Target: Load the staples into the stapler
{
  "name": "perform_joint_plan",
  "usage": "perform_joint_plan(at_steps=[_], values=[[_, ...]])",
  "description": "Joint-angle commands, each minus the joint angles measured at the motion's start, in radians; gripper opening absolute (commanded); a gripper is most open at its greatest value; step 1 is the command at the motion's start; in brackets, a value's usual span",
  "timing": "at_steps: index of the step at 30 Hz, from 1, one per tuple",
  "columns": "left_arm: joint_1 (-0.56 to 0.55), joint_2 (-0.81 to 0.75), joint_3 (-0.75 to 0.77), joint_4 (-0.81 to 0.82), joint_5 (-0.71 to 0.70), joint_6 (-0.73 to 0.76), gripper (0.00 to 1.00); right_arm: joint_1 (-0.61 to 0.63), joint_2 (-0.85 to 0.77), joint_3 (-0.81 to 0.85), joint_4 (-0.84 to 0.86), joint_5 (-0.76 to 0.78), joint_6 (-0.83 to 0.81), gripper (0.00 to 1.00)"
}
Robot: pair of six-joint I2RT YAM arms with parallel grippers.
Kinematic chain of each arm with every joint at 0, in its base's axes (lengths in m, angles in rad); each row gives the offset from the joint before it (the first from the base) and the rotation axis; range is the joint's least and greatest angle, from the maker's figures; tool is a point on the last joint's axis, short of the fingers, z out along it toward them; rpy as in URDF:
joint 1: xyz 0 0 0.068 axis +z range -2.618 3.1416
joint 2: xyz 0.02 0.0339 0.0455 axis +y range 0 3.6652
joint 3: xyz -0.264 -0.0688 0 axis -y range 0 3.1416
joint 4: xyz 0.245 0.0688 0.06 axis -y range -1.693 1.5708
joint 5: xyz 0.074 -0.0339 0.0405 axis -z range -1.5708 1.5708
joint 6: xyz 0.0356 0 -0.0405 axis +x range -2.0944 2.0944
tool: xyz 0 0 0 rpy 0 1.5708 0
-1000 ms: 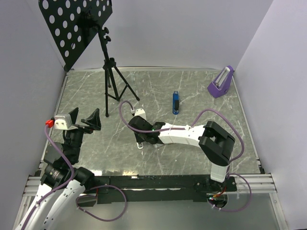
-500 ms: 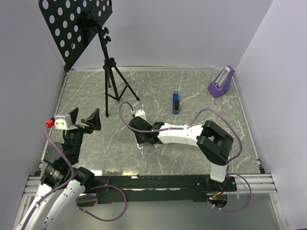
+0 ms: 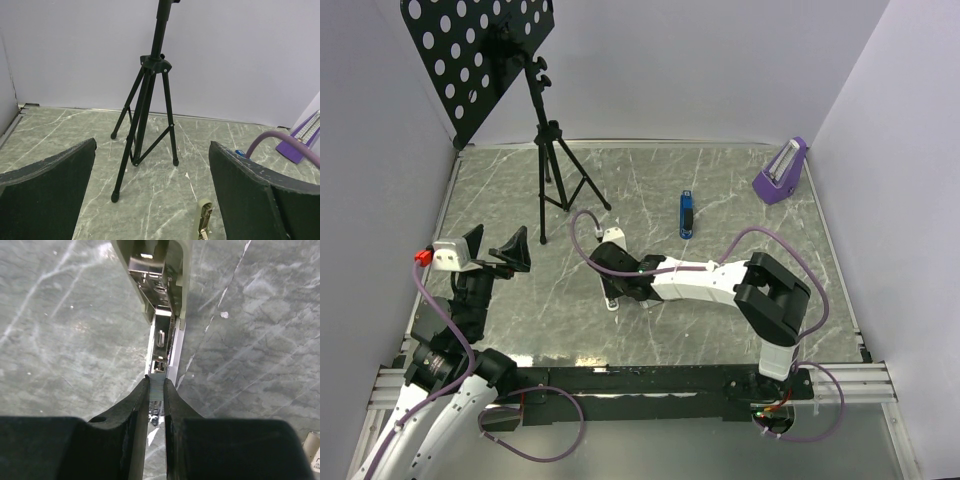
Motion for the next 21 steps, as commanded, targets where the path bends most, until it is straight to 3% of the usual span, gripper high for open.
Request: perform_joint_plan(at_steps=[1,21], values=[[0.005,-0.017,0.01,0.029,0.002,-0.016,0.99,-0.004,-0.072,-0.025,0.059,0.027,0.027,0.09],[0.005,0.044,0.01,0.029,0.019,-0.026,0.99,-0.004,-0.032,-0.024,0.065,0.042,0.059,0.09]])
